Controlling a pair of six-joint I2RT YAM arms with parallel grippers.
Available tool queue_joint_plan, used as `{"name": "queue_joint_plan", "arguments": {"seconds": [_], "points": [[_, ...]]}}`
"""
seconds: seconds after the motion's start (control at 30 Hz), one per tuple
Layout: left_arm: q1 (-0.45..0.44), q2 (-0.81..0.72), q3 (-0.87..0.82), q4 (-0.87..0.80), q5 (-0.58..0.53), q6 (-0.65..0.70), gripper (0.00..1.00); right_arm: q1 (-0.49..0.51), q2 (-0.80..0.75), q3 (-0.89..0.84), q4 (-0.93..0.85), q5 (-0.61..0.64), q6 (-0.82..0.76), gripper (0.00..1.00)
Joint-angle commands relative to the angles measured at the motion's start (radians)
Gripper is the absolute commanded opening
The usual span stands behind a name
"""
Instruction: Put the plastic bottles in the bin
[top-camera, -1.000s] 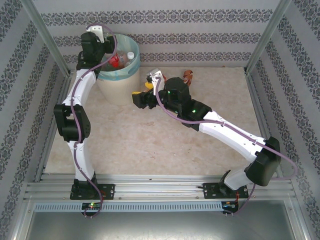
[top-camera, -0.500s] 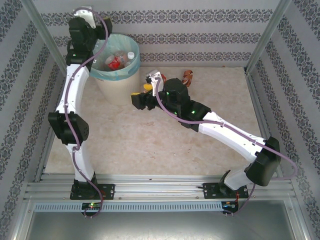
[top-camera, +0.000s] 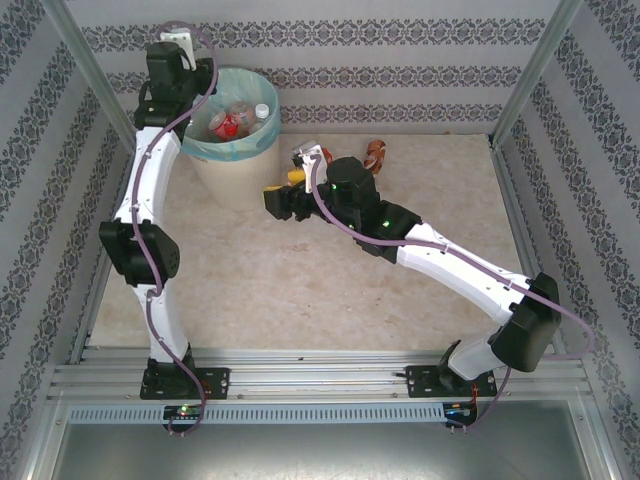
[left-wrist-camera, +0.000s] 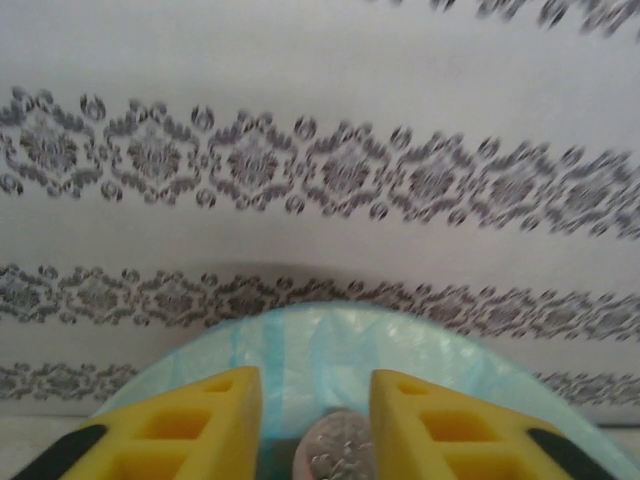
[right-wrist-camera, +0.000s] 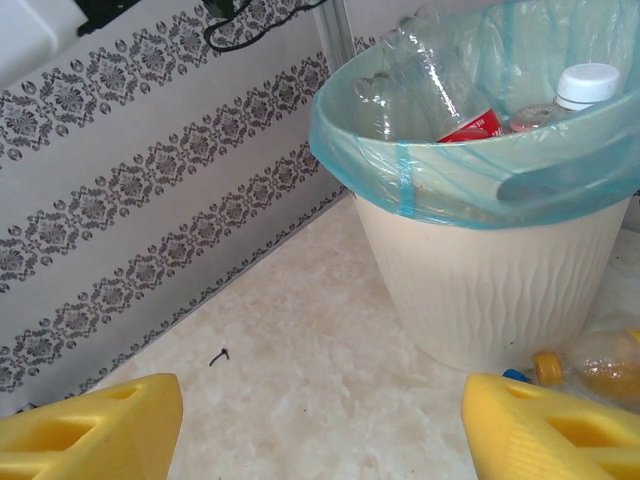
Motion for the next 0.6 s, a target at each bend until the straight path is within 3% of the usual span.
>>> {"name": "queue_joint_plan", "arguments": {"seconds": [0.0, 0.07, 0.2, 0.57], "points": [[0.041, 0.058, 0.177, -0.135, -0.008, -0.030, 0.28, 0.015, 0.008, 0.016, -0.009, -0.011, 0.022, 0.74], [0.062, 0.106, 0.272, -0.223, 0.012, -0.058, 0.21, 0.016, 0.011, 0.017, -0.010, -0.010, 0.026, 0.73], [0.101, 0.116, 0.256, -0.285, 0.058, -0.106, 0.11, 0.019, 0.020, 0.019, -0.014, -0.013, 0.029, 0.73], [0.114, 0.163, 0.242, -0.391, 0.203, -0.123, 0.09, 0.028, 0.062, 0.050, -0.024, -0.025, 0.056, 0.72]]}}
